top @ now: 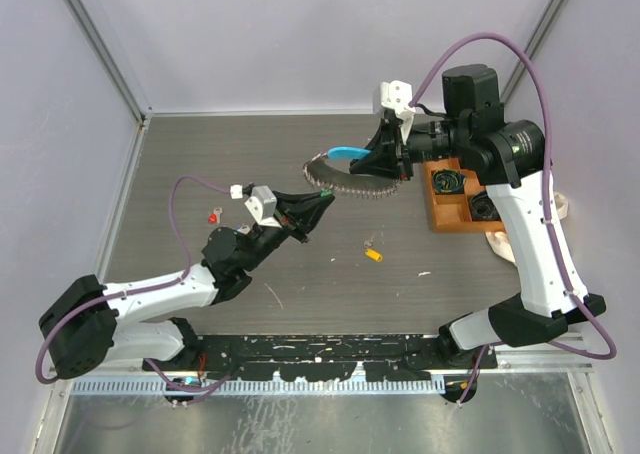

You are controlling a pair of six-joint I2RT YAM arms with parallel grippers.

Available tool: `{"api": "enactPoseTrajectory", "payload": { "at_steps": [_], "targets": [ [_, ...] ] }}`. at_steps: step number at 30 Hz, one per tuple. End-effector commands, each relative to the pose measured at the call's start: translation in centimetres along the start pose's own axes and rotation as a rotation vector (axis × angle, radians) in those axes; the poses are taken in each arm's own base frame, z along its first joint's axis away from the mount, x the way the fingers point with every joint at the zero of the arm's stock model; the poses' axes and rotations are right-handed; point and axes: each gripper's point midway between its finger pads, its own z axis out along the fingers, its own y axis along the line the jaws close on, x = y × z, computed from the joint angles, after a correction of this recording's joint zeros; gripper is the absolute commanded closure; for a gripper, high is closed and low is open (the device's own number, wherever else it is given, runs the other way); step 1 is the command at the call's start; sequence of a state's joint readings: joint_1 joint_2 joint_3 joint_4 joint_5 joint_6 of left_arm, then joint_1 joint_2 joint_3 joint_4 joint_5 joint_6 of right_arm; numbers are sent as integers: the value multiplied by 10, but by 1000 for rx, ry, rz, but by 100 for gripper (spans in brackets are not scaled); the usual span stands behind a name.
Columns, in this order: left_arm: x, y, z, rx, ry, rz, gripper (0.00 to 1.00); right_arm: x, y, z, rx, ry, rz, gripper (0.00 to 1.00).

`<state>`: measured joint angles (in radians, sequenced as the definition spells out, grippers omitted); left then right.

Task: Remove the keys from the keyring

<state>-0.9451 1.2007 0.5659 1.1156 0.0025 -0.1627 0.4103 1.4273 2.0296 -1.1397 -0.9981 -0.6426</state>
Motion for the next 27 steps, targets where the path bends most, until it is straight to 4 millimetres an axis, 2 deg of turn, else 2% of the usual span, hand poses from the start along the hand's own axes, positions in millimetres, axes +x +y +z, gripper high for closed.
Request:
{"api": "enactPoseTrajectory", "payload": {
  "at_steps": [1, 5, 9, 14, 17, 19, 21, 23, 25, 27],
  "targets": [
    [-36, 1, 3, -28, -66, 43, 98, -17, -3, -11, 59, -31, -57, 99],
    [-29, 3, -10, -35, 25, 86, 100, -17, -10, -16, 108, -17, -64, 99],
    [-35, -2, -19, -8, 91, 122, 100, -13, -12, -15, 113, -6, -55, 99],
    [-23, -20, -25, 94, 218, 120, 100, -14, -1, -12, 55, -33, -46, 99],
    [-17, -16, -30, 70, 289, 108, 100, -17, 2, -13, 50, -39, -54, 99],
    [-19, -8, -32, 14, 307, 98, 100, -16, 4, -13, 46, -41, -53, 99],
    [-21, -4, -33, -18, 328, 83, 94, -13, 6, -12, 35, -41, -42, 99],
    [-24, -7, -32, -15, 353, 66, 94, -11, 7, -10, 30, -38, -38, 99],
    [-25, -12, -33, 5, 381, 55, 100, -11, 8, -11, 30, -38, -38, 99],
    [-27, -17, -35, 30, 388, 52, 100, -12, 9, -11, 25, -43, -42, 99]
  ]
}}
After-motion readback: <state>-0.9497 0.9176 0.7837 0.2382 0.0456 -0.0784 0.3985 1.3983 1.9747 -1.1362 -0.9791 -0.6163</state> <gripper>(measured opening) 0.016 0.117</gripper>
